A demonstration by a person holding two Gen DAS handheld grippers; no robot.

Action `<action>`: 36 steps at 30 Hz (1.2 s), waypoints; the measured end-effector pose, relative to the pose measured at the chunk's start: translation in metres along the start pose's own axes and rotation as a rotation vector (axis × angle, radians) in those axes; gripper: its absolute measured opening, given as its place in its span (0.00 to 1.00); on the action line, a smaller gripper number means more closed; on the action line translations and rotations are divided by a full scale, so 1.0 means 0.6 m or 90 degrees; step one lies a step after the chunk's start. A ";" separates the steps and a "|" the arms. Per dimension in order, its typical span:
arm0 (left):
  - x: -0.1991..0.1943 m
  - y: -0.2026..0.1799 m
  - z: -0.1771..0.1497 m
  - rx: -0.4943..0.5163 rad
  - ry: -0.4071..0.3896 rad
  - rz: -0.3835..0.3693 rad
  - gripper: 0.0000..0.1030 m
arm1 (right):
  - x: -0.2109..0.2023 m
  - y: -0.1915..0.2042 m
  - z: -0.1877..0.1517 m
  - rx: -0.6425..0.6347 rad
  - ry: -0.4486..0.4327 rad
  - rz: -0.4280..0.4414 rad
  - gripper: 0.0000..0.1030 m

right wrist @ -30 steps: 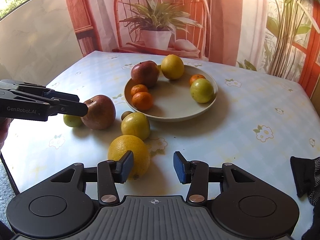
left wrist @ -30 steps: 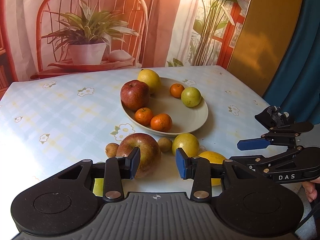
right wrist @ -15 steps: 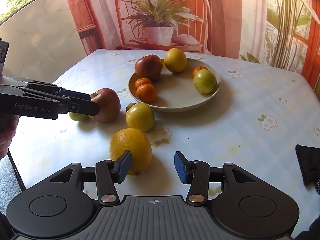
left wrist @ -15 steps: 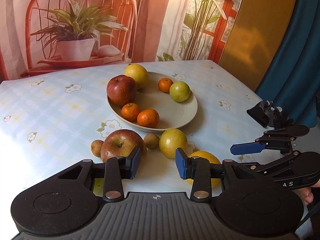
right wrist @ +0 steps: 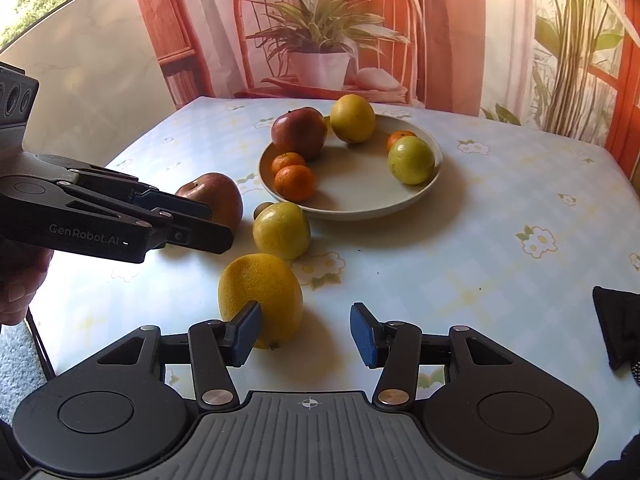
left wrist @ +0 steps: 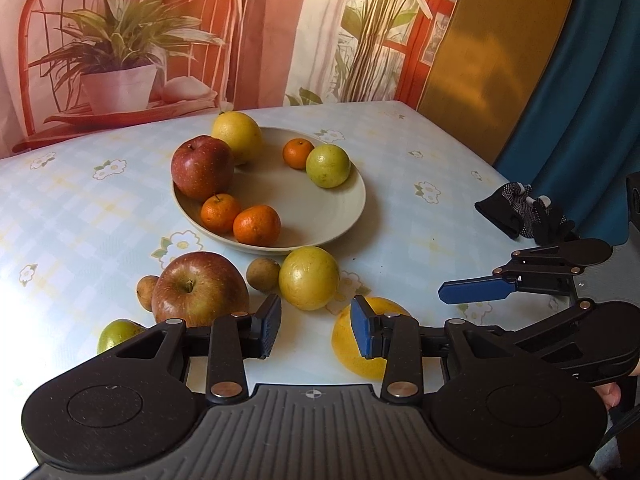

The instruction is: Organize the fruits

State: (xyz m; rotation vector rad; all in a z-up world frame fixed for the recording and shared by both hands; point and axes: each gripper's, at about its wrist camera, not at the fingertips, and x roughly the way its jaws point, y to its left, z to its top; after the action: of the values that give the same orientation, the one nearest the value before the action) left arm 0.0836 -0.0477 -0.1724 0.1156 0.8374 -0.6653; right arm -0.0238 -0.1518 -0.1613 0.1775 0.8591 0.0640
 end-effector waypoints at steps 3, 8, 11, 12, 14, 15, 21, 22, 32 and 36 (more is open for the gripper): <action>0.008 -0.005 -0.002 0.013 0.013 0.005 0.38 | 0.001 0.002 -0.003 -0.007 0.008 -0.007 0.44; 0.009 -0.005 0.001 0.008 0.012 -0.010 0.38 | -0.001 0.003 -0.010 -0.008 0.014 -0.004 0.44; 0.010 -0.012 0.002 0.015 0.012 -0.017 0.38 | 0.000 0.007 -0.013 -0.016 0.018 0.001 0.44; 0.010 -0.015 0.003 0.020 0.011 -0.019 0.38 | 0.001 0.008 -0.014 -0.019 0.021 0.004 0.44; 0.011 -0.020 0.003 0.024 0.011 -0.025 0.38 | 0.002 0.011 -0.017 -0.025 0.025 0.009 0.44; 0.011 -0.021 0.003 0.025 0.011 -0.030 0.38 | 0.002 0.012 -0.019 -0.025 0.026 0.012 0.44; 0.016 -0.027 0.003 0.017 0.019 -0.069 0.38 | 0.009 0.019 -0.026 -0.030 0.033 0.024 0.44; 0.017 -0.026 0.002 0.012 0.021 -0.077 0.38 | 0.011 0.020 -0.026 -0.031 0.034 0.026 0.44; 0.022 -0.018 -0.005 -0.017 0.049 -0.099 0.38 | 0.021 0.029 -0.021 -0.052 0.025 0.027 0.42; 0.025 -0.012 -0.001 -0.029 0.055 -0.103 0.36 | 0.023 0.035 -0.017 -0.071 0.021 0.021 0.42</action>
State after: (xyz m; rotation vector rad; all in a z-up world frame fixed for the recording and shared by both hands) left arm 0.0861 -0.0606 -0.1824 0.0348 0.9515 -0.7973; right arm -0.0220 -0.1278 -0.1745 0.0865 0.8839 0.1454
